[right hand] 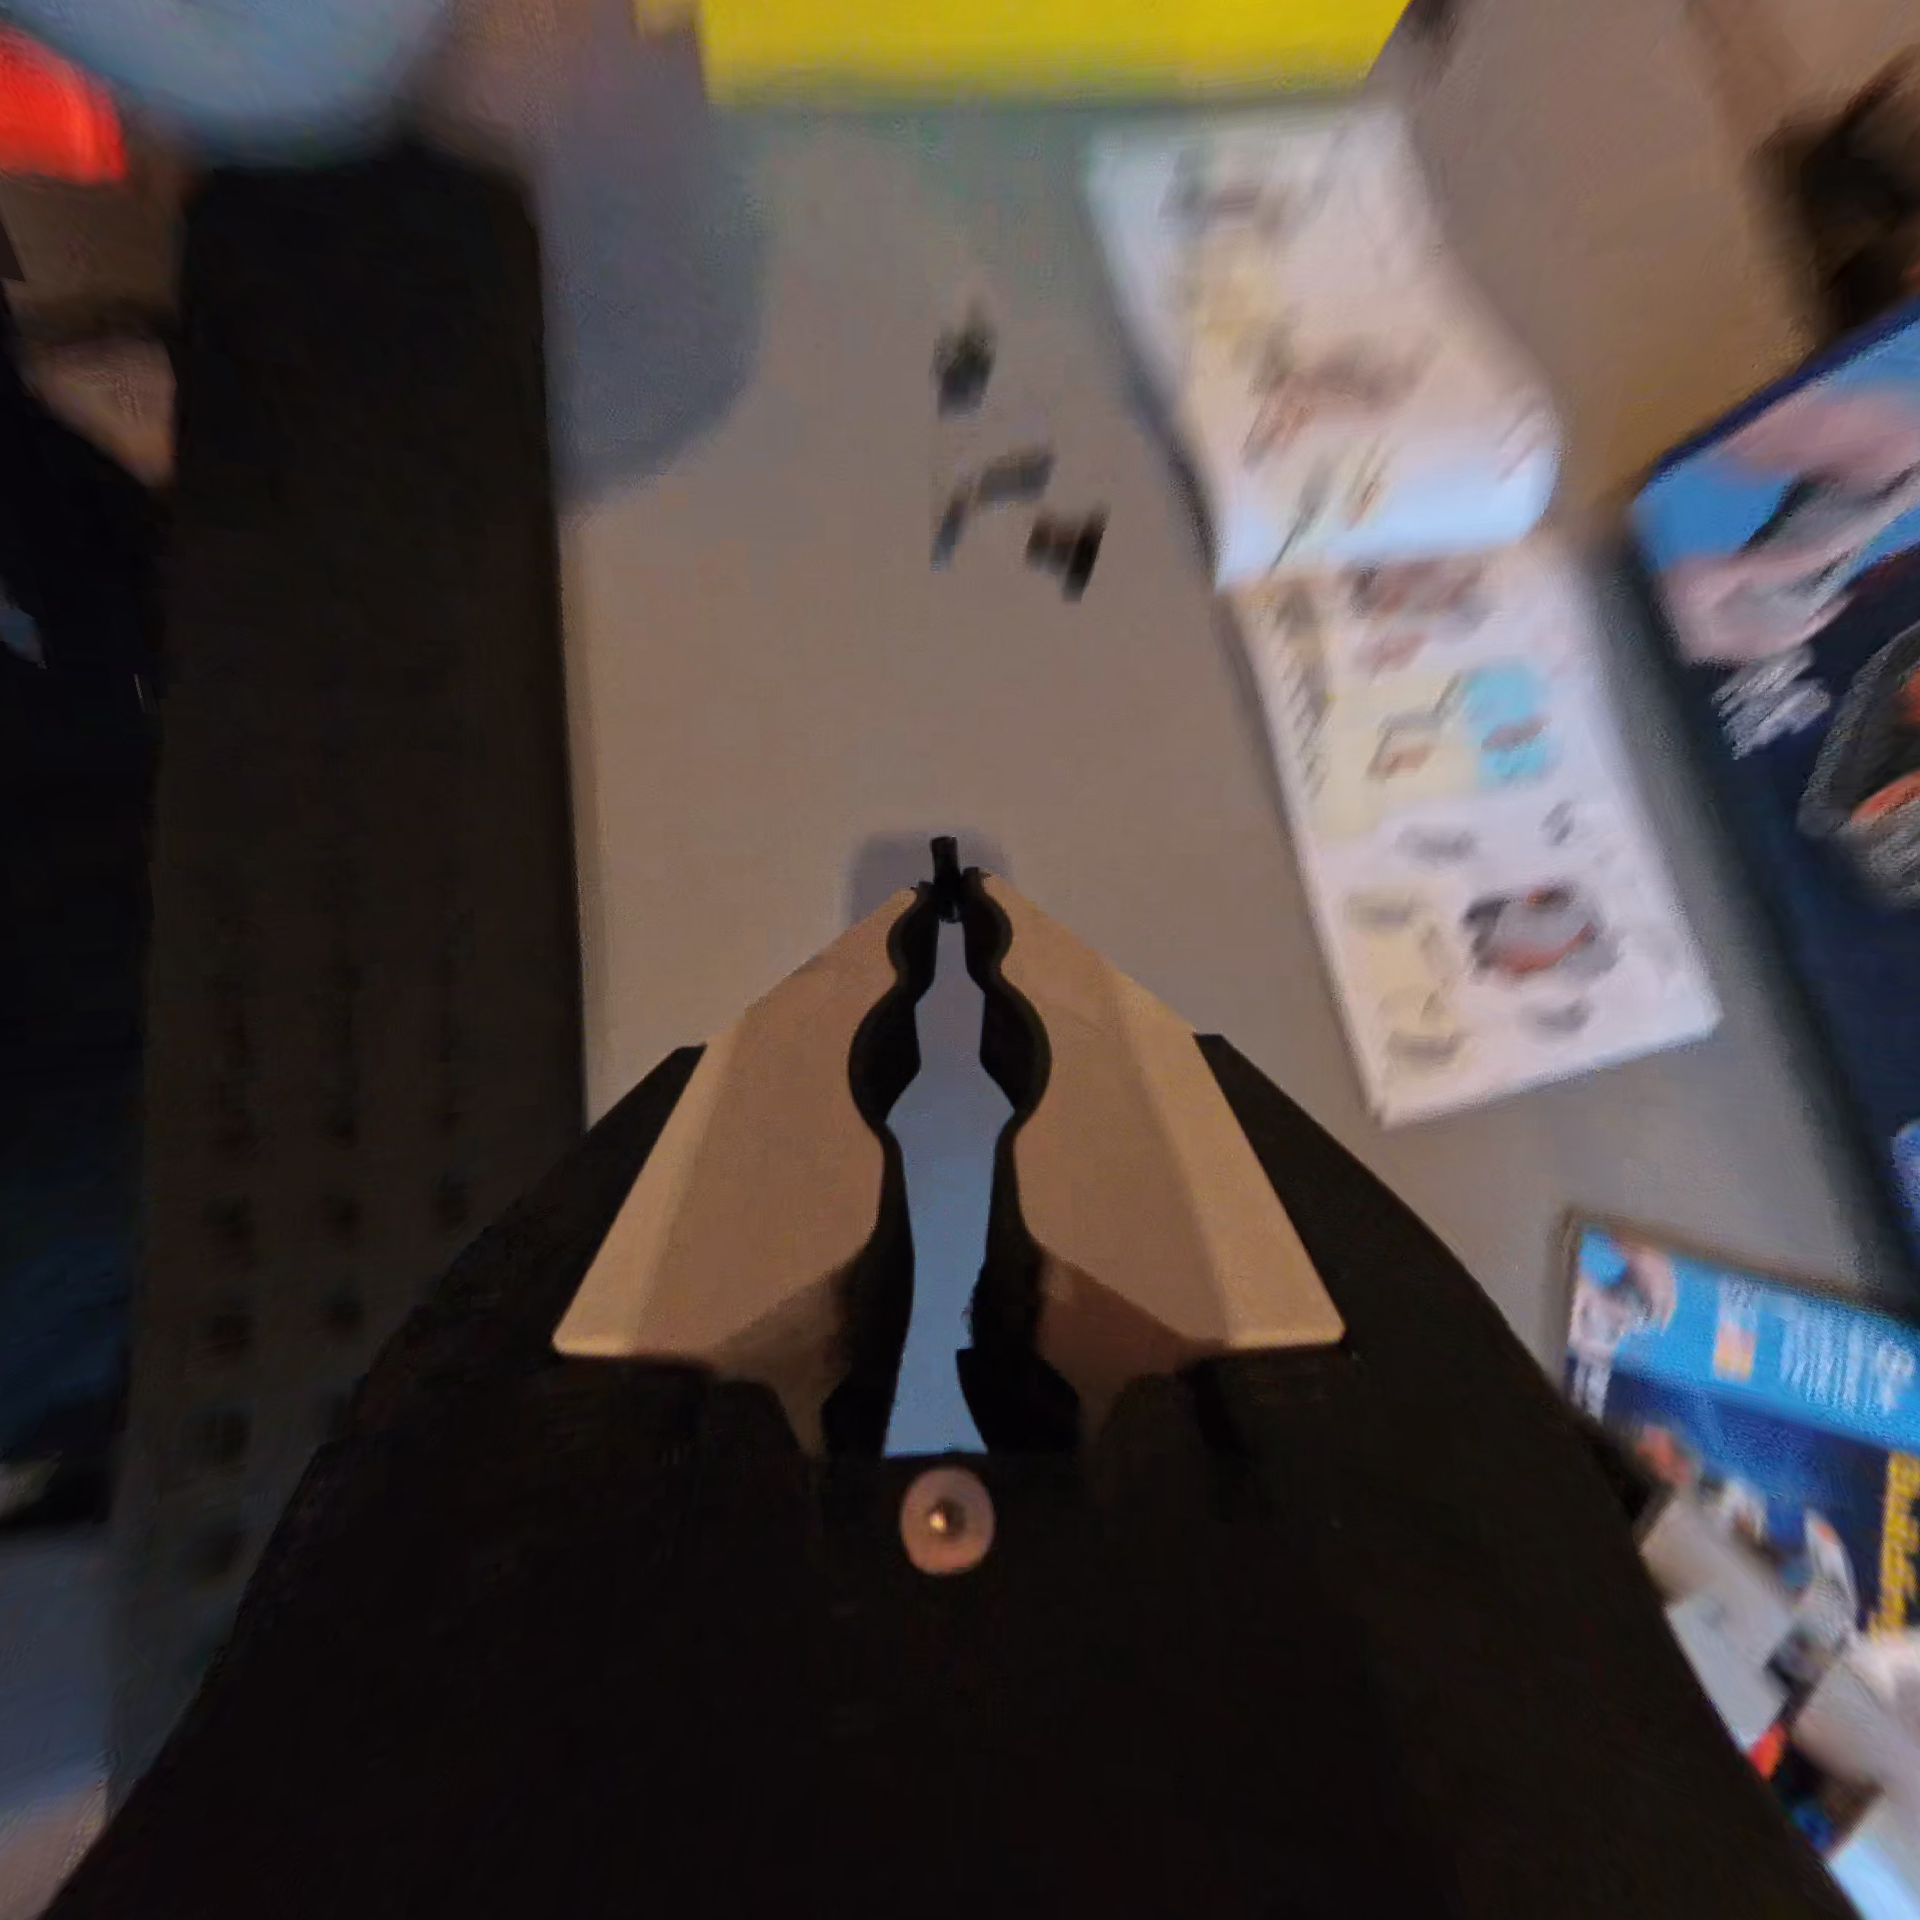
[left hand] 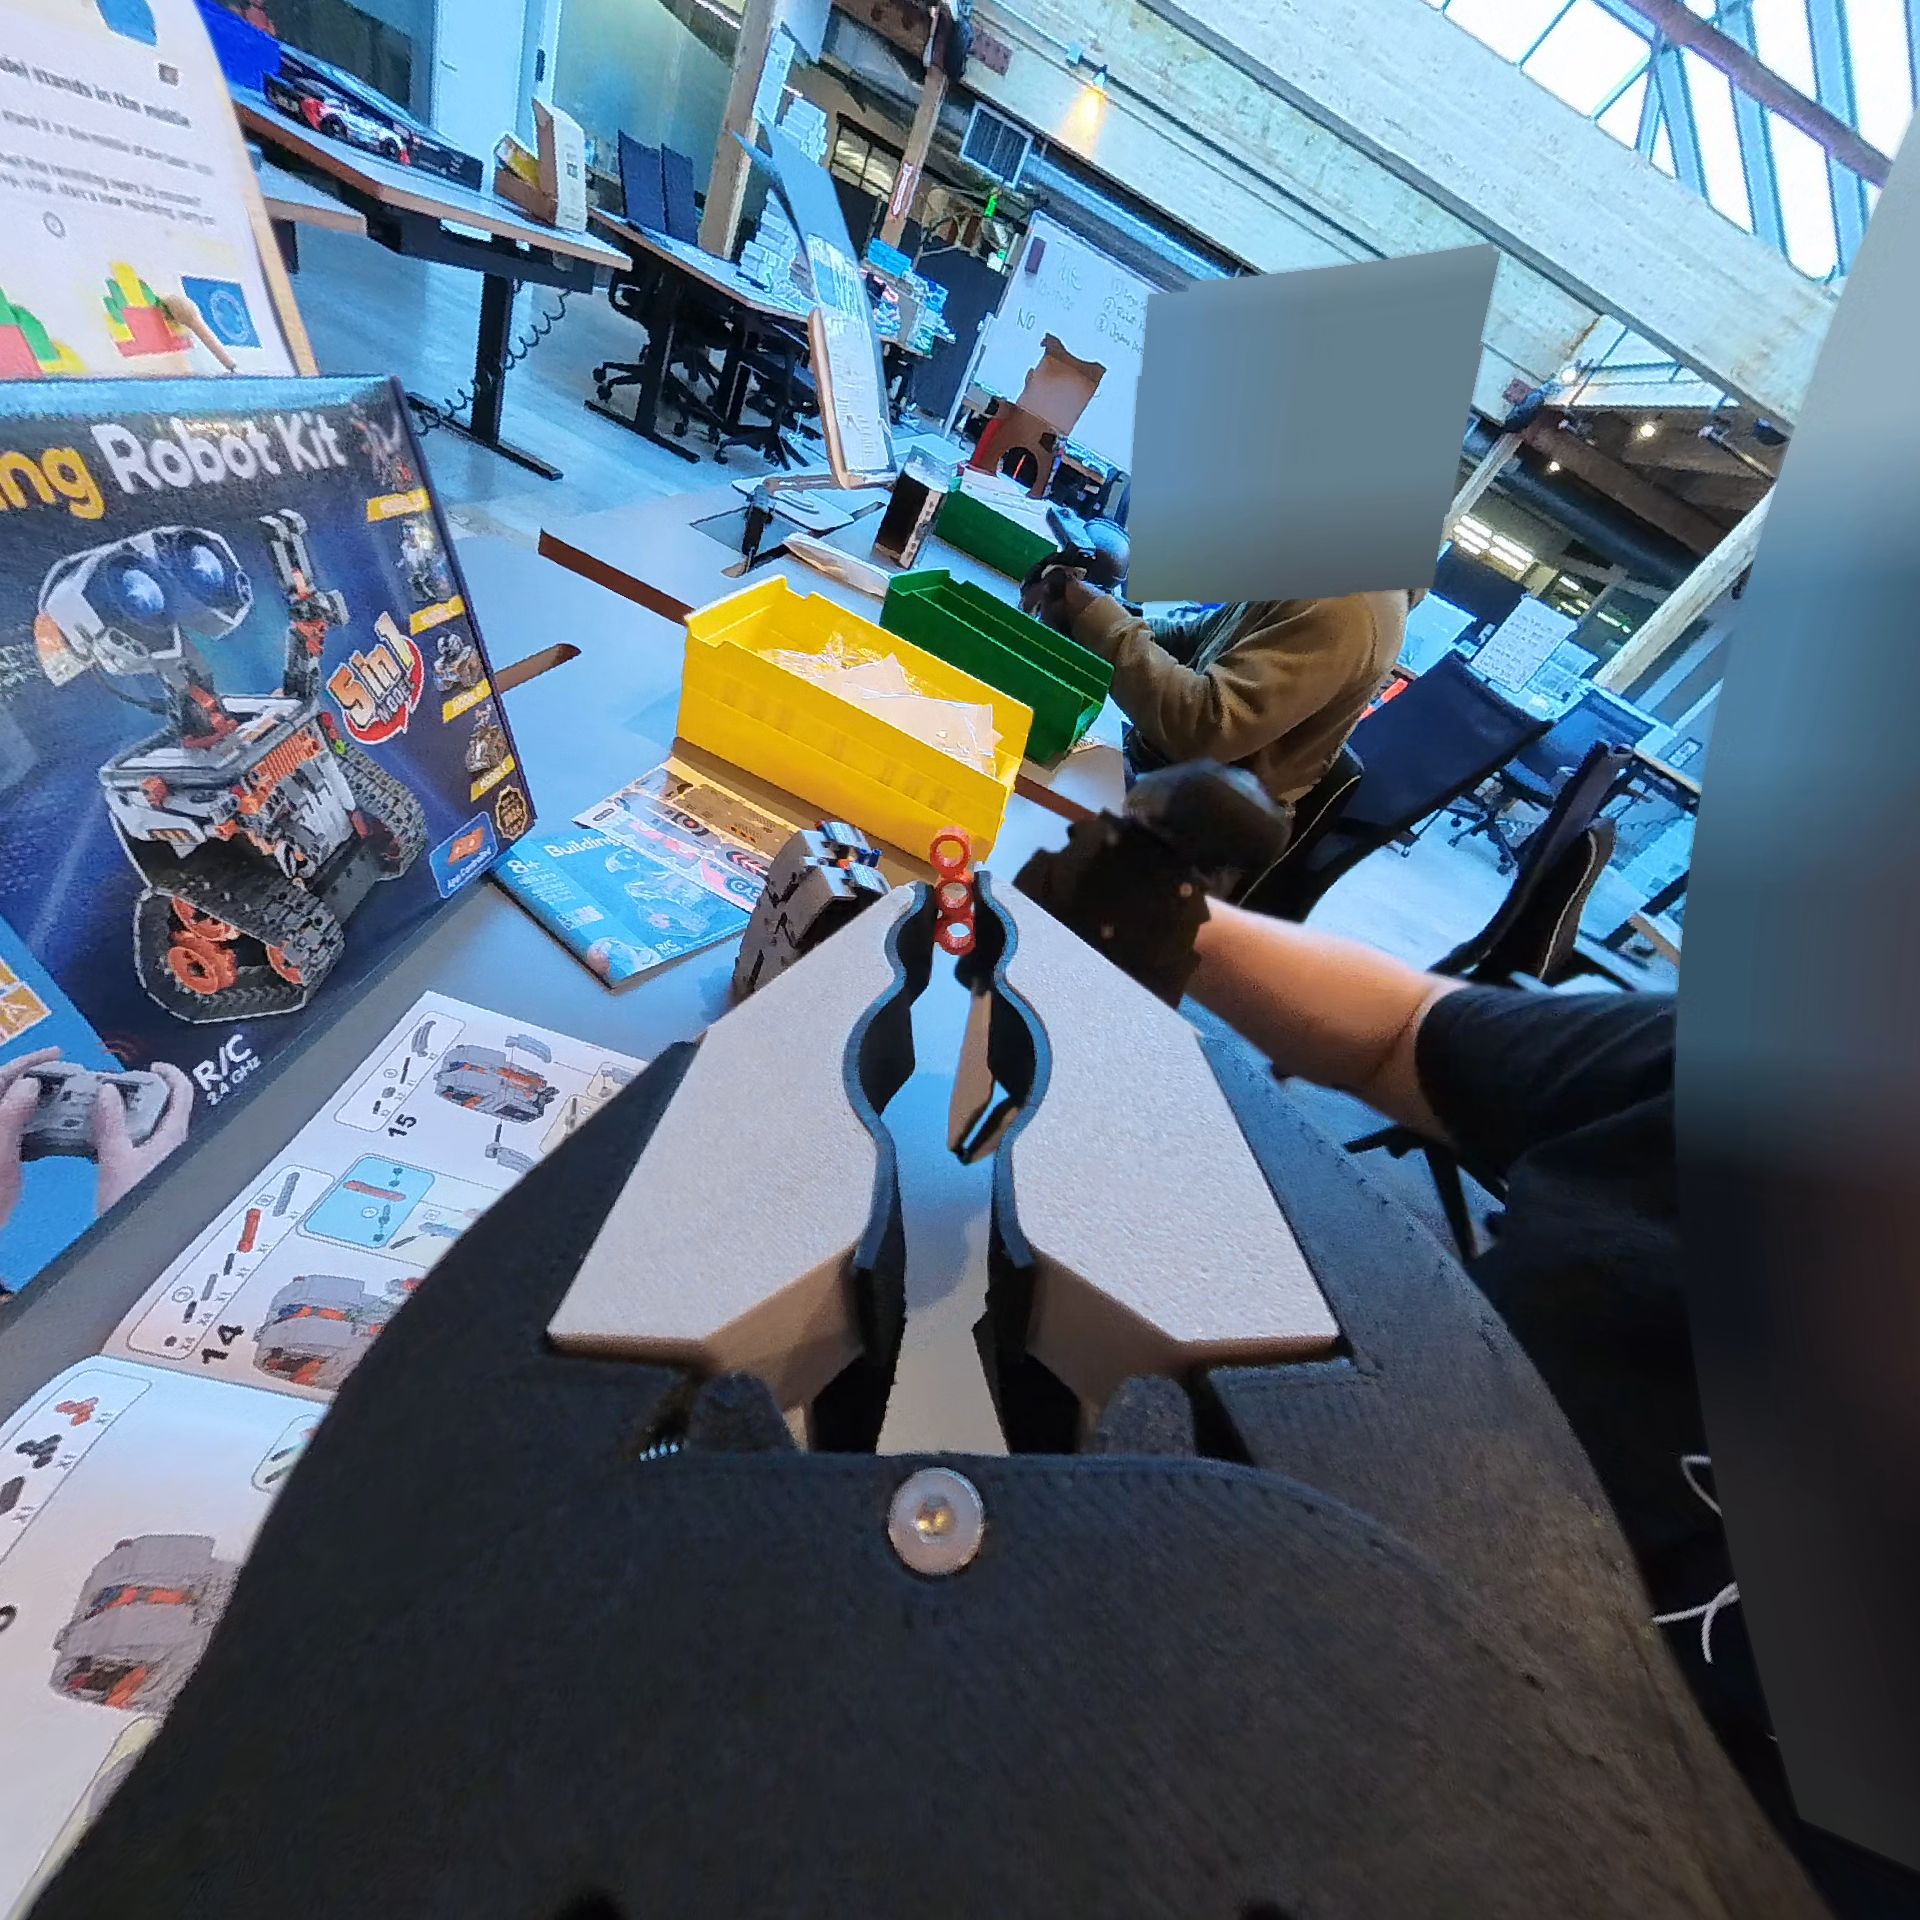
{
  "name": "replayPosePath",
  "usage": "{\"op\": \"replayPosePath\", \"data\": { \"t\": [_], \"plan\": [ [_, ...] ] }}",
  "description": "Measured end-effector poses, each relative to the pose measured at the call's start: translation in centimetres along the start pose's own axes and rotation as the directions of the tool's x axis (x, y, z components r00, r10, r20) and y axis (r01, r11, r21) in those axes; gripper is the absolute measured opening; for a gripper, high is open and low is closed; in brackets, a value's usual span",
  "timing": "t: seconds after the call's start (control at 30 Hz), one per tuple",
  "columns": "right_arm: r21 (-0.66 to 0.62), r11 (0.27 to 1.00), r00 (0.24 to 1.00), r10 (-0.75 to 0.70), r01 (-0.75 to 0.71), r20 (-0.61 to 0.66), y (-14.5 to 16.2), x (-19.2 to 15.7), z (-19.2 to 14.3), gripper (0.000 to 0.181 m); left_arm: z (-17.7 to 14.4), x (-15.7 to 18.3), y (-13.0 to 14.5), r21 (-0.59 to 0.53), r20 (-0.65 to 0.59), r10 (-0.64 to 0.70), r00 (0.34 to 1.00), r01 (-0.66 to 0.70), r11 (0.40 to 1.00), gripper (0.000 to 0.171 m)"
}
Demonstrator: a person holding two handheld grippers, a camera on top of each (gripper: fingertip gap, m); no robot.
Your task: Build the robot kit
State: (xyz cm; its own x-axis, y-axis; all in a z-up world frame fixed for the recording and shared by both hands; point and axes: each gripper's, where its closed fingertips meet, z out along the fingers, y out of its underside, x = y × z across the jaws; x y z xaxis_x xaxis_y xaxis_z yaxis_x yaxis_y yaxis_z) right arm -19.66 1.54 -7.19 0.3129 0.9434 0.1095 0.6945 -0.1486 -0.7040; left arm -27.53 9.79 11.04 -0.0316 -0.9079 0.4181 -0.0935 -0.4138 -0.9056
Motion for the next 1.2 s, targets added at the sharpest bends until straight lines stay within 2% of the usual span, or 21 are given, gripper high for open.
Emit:
{"op": "replayPosePath", "data": {
  "t": [0.13,0.2,0.27,0.37,0.43,0.53,0.63,0.73,0.83,0.93,1.1,1.17,1.2],
  "plan": [
    [0.321,0.945,0.996,0.077,-0.057,-0.051,-8.6,3.0,-0.8,0.003,0.4,-0.1,0.3,0.000,-0.070,-0.055,0.996,0.055,0.998,0.003],
    [0.373,0.923,0.990,0.125,-0.090,-0.070,-10.6,4.1,-0.6,0.003,0.5,0.0,0.5,-0.003,-0.112,-0.089,0.990,0.089,0.996,0.003],
    [0.383,0.919,0.984,0.144,-0.094,-0.103,-11.3,4.6,-0.2,0.002,0.7,-0.6,1.5,-0.022,-0.121,-0.126,0.985,0.125,0.992,0.003],
    [0.326,0.943,0.964,0.139,-0.060,-0.226,-9.9,5.2,0.4,0.003,1.3,-2.5,5.2,-0.066,-0.068,-0.192,0.979,0.188,0.980,0.003],
    [0.272,0.961,0.942,0.134,-0.048,-0.307,-7.9,5.6,0.8,0.003,2.0,-3.5,9.2,-0.129,-0.053,-0.266,0.962,0.258,0.958,0.003],
    [0.216,0.973,0.934,0.155,-0.087,-0.323,-4.8,5.0,1.8,0.003,3.2,-4.3,14.9,-0.225,-0.041,-0.439,0.897,0.420,0.879,0.003],
    [0.154,0.981,0.924,0.166,-0.118,-0.344,-1.6,4.5,2.5,0.003,4.0,-4.4,18.0,-0.294,-0.004,-0.544,0.839,0.520,0.802,0.003],
    [0.137,0.982,0.918,0.170,-0.128,-0.357,0.3,4.0,2.7,0.003,4.6,-5.4,21.9,-0.453,0.167,-0.468,0.868,0.489,0.745,0.004],
    [0.172,0.976,0.917,0.189,-0.135,-0.351,1.1,3.7,2.3,0.003,5.0,-6.0,24.3,-0.599,0.275,-0.295,0.915,0.403,0.692,0.004],
    [0.210,0.967,0.919,0.210,-0.145,-0.333,1.3,3.6,2.0,0.003,4.7,-6.8,26.0,-0.726,0.348,-0.079,0.934,0.322,0.607,0.004],
    [0.228,0.966,0.922,0.198,-0.125,-0.333,1.2,3.5,1.7,0.003,4.9,-7.0,26.5,-0.790,0.369,0.087,0.925,0.263,0.553,0.006],
    [0.229,0.967,0.919,0.189,-0.113,-0.346,1.1,3.5,1.6,0.003,4.9,-6.9,26.2,-0.769,0.383,0.073,0.921,0.274,0.578,0.032],
    [0.232,0.967,0.917,0.186,-0.107,-0.352,1.0,3.6,1.5,0.003,5.0,-6.7,25.6,-0.738,0.391,0.047,0.919,0.282,0.613,0.038]
  ]
}}
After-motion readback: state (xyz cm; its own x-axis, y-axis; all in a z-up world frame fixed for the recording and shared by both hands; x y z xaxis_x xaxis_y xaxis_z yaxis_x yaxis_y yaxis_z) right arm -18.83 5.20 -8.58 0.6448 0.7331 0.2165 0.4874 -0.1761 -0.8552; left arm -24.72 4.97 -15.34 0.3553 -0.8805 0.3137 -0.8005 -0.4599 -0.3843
